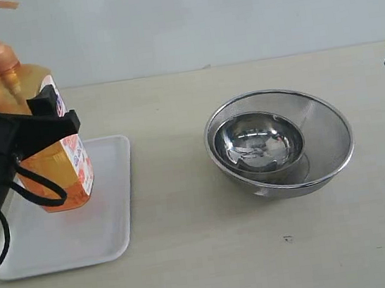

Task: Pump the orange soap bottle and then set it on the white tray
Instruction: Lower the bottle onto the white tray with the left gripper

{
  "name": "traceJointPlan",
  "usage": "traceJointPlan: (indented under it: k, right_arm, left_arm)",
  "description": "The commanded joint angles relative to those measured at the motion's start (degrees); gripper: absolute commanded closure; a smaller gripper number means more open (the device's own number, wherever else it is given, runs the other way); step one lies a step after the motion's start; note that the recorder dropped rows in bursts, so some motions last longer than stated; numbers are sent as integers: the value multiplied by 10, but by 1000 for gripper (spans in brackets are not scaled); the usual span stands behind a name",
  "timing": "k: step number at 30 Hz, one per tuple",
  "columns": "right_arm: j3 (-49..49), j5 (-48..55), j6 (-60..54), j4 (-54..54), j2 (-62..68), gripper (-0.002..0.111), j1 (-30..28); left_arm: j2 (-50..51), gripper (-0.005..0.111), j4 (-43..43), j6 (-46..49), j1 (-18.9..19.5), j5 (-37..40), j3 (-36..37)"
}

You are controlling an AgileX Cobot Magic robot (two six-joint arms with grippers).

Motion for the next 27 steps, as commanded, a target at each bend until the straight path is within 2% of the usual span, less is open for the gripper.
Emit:
traceJointPlan:
  k: [1, 17, 27]
  right_arm:
    - [1, -7, -2, -2, -3, 108, 1]
    - [1, -7, -2, -2, -3, 108, 1]
    - [1, -7, -2, -2, -3, 108, 1]
  left_arm:
    - [-8, 102, 25, -23, 9, -68, -8]
    - [12, 102, 42, -19, 9, -68, -8]
    - [13, 102, 55, -21, 30, -68, -11]
